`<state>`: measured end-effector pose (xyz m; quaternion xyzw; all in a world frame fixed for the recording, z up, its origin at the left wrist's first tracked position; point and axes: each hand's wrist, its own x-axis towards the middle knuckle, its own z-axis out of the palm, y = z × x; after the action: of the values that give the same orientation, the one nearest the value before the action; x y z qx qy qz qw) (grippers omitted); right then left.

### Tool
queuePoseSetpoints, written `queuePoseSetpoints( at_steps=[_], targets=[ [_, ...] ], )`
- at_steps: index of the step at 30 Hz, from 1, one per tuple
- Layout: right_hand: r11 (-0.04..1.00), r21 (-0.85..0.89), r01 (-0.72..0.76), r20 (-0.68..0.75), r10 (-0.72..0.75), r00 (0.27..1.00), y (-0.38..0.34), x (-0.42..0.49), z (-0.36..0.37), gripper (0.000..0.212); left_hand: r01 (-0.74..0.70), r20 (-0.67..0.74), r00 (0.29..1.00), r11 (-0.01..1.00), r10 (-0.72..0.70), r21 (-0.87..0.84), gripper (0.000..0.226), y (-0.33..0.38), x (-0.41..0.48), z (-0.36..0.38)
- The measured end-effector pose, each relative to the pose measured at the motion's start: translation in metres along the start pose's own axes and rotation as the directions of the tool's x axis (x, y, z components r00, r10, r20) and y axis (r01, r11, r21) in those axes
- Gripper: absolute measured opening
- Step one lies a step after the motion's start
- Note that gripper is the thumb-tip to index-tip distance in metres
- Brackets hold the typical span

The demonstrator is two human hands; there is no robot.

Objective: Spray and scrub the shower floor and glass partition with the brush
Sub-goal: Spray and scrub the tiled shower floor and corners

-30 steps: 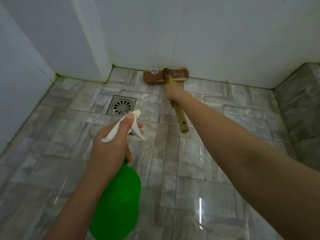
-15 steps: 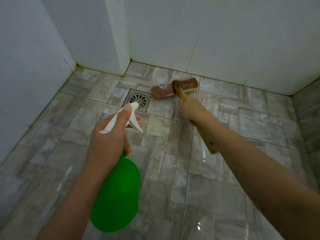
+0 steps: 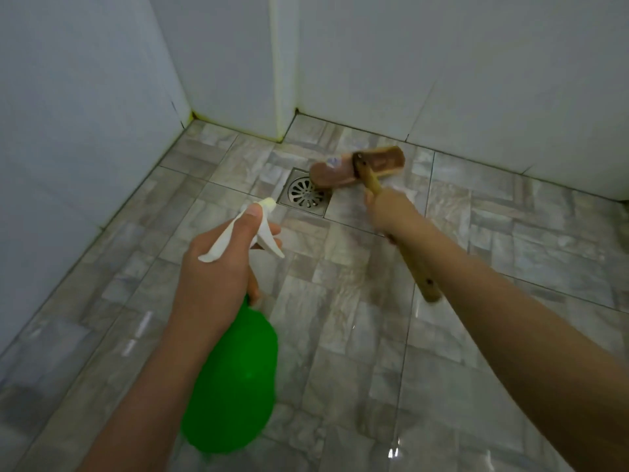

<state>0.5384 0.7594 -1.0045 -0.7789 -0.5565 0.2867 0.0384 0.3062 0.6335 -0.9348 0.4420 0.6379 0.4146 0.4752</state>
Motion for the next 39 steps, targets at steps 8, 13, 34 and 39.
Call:
queuePoseSetpoints(
  at_steps=[8,13,34,39],
  targets=[
    [0.998,0.025,-0.053,-0.027,0.054,0.998,0.013,-0.02,0.01,0.042,-0.011,-0.006,1.0,0.999,0.011,-0.044,0.044,-0.001,0.006,-0.012],
    [0.958,0.191,-0.214,-0.035,0.225,0.974,0.004,-0.021,0.016,0.034,-0.008,-0.039,0.999,0.997,0.005,-0.071,0.042,-0.002,0.015,-0.022],
    [0.992,0.115,-0.057,0.04,0.053,0.998,-0.084,0.012,0.004,0.04,-0.009,0.025,1.0,1.0,0.01,-0.027,0.037,0.002,0.009,-0.073],
    [0.998,-0.03,-0.062,0.097,0.065,0.993,-0.073,-0.065,0.04,0.043,-0.048,0.002,0.999,0.999,0.048,-0.011,0.045,0.012,0.001,-0.114]
  ],
)
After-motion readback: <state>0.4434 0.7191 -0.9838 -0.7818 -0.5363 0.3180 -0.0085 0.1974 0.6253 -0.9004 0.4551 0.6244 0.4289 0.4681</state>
